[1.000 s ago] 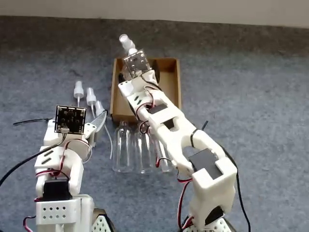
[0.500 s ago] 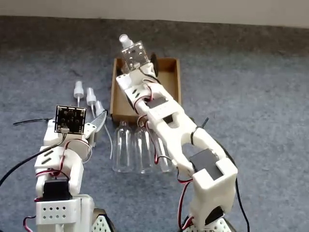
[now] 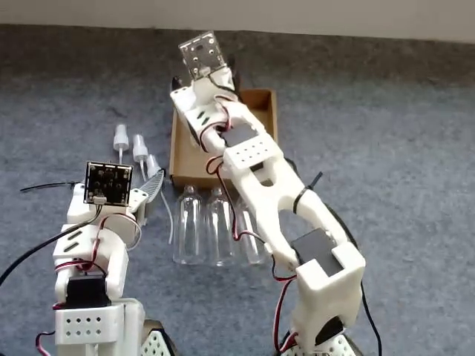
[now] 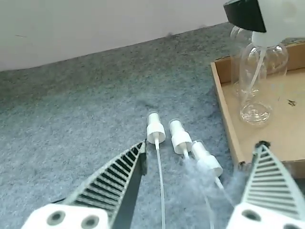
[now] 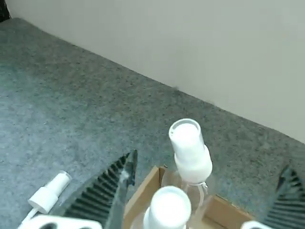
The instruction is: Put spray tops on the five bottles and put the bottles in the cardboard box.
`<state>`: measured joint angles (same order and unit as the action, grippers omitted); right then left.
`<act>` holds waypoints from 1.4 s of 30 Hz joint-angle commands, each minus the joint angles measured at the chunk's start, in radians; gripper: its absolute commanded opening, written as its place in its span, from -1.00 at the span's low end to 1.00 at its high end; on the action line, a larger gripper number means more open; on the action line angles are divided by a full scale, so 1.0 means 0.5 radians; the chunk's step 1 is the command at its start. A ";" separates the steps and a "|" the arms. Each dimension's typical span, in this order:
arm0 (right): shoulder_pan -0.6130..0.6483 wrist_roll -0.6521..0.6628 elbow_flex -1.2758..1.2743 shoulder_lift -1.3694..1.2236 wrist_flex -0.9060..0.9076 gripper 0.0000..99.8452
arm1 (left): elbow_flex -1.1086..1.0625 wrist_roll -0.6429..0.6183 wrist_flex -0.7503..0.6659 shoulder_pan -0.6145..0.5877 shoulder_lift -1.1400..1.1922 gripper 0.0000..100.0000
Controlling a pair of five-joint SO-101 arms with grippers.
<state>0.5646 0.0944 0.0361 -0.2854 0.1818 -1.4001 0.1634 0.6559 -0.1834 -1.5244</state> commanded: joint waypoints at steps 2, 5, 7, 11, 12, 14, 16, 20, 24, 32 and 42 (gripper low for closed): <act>-0.026 0.021 0.278 0.146 0.146 -0.24 | 0.008 0.003 -0.052 -0.017 0.005 -0.38; -0.026 0.021 0.410 0.167 0.296 -0.24 | 0.008 0.003 -0.052 -0.017 0.005 -0.38; -0.020 0.021 0.474 0.222 0.422 -0.24 | 0.008 0.003 -0.052 -0.017 0.005 -0.38; 0.026 0.031 0.588 0.400 0.781 -0.24 | 0.008 0.003 -0.052 -0.017 0.005 -0.38; 0.048 0.031 0.606 0.459 0.891 -0.24 | 0.008 0.003 -0.052 -0.017 0.005 -0.38; 0.075 0.031 0.615 0.594 1.140 -0.24 | 0.008 0.003 -0.049 -0.017 0.005 -0.38; 0.087 0.028 0.606 0.738 1.389 -0.24 | 0.008 0.003 -0.049 -0.020 0.005 -0.38; 0.075 0.028 0.578 0.974 1.883 -0.24 | 0.005 0.003 -0.046 -0.020 0.005 -0.38; 0.032 0.025 0.379 1.146 2.386 -0.24 | 0.005 0.003 -0.046 -0.017 0.005 -0.38; -0.201 -0.003 -0.440 1.382 2.542 -0.24 | -0.020 0.003 -0.049 -0.017 0.002 -0.38; -0.060 -0.092 -1.355 1.250 1.923 -0.24 | -0.026 0.000 -0.046 -0.014 0.002 -0.38</act>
<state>0.5171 0.0591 -0.6038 0.3437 1.2144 -1.4231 0.1634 0.6559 -0.1834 -1.5244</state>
